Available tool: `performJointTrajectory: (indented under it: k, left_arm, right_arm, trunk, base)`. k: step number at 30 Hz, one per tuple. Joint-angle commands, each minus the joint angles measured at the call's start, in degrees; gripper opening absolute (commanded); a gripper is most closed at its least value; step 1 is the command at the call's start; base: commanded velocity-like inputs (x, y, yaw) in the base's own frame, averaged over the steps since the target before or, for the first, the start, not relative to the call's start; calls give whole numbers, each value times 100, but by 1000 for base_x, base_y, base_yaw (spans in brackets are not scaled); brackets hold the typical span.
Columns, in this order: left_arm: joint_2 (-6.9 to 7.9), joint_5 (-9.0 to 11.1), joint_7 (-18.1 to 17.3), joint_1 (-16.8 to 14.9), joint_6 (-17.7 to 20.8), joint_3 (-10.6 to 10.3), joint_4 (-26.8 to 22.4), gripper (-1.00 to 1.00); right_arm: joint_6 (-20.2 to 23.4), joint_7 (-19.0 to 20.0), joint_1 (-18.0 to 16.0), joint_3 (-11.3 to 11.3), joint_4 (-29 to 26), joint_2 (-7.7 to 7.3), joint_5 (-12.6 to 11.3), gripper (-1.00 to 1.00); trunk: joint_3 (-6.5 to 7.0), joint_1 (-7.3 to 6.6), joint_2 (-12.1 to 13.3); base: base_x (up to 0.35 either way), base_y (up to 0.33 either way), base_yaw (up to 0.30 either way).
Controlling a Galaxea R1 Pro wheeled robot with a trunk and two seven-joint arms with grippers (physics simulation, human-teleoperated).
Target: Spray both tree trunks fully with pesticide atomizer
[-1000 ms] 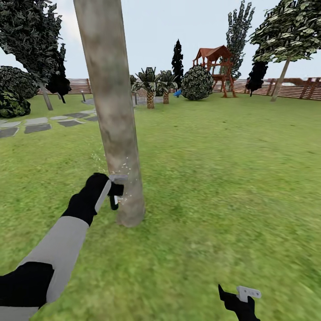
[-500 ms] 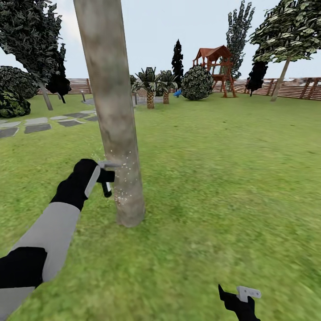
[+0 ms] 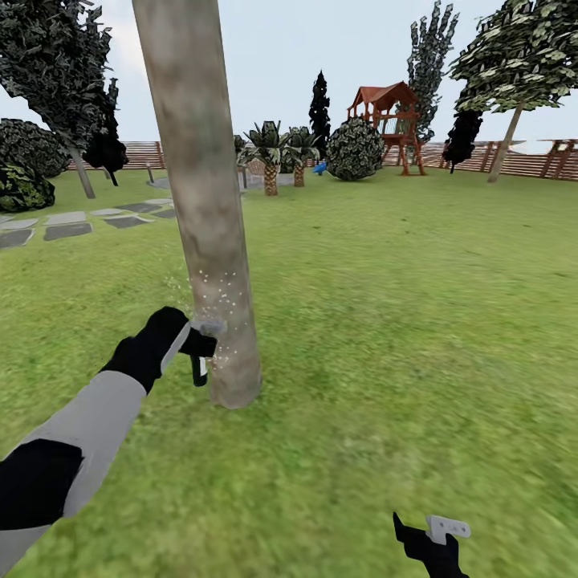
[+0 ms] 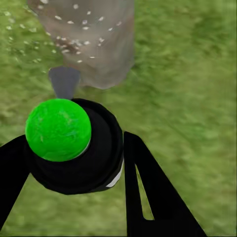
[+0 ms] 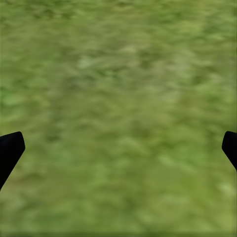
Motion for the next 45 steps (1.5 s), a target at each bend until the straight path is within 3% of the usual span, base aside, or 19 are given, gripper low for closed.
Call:
performJointTrajectory:
  k: [1,5,9,10,12,15,16,18,20,26,33,36,45]
  left_arm:
    - [-2,-26,-2,7,-11,-107,79,-100]
    - [88,-8,-4,35,-120,-196,395,-100]
    - [58,-7,16,340,-1259,-203,1170,-100]
    - [6,-3,36,390,-1531,-203,1378,-100]
    - [-319,7,128,539,-2204,-136,1787,-100]
    - [-598,144,678,746,-2885,166,1941,-100]
    - [-681,315,1142,813,-3119,383,1980,-100]
    - [-723,679,1743,998,-3595,612,2027,-100]
    - [-697,834,1972,1136,-3821,660,2043,-100]
    - [-705,913,2002,1582,-3895,654,2040,-100]
    - [-734,896,2010,1610,-3826,637,2042,-100]
    - [-743,881,2025,1614,-3513,632,2041,-100]
    - [-704,865,2035,1613,-3466,640,2039,-100]
  right_arm:
    - [0,0,0,0,0,0,0,100]
    - [0,0,0,6,8,0,0,100]
    - [0,0,0,9,9,1,0,100]
    - [0,0,0,9,9,2,0,100]
    - [0,4,0,15,9,8,0,100]
    - [0,3,0,11,12,9,0,100]
    - [0,4,0,15,15,10,0,100]
    - [0,1,0,17,23,16,0,100]
    - [0,2,0,17,25,17,0,100]
    - [-2,-6,0,10,22,18,12,100]
    - [0,-9,0,-8,-12,18,0,100]
    - [0,-9,0,-1,7,18,0,100]
    - [0,-9,0,0,18,18,0,100]
  trunk:
    - [1,-1,0]
    - [1,-1,0]
    - [1,-1,0]
    - [1,-1,0]
    - [1,-1,0]
    - [1,-1,0]
    - [1,-1,0]
    - [1,-1,0]
    - [1,-1,0]
    - [1,-1,0]
    - [1,-1,0]
    - [1,-1,0]
    - [1,-1,0]
  base:
    - [0,0,0]
    - [0,0,0]
    - [0,0,0]
    - [0,0,0]
    - [0,0,0]
    - [0,0,0]
    - [0,0,0]
    - [0,0,0]
    - [0,0,0]
    - [0,0,0]
    - [11,0,0]
    - [236,-40,67]
    - [134,-228,161]
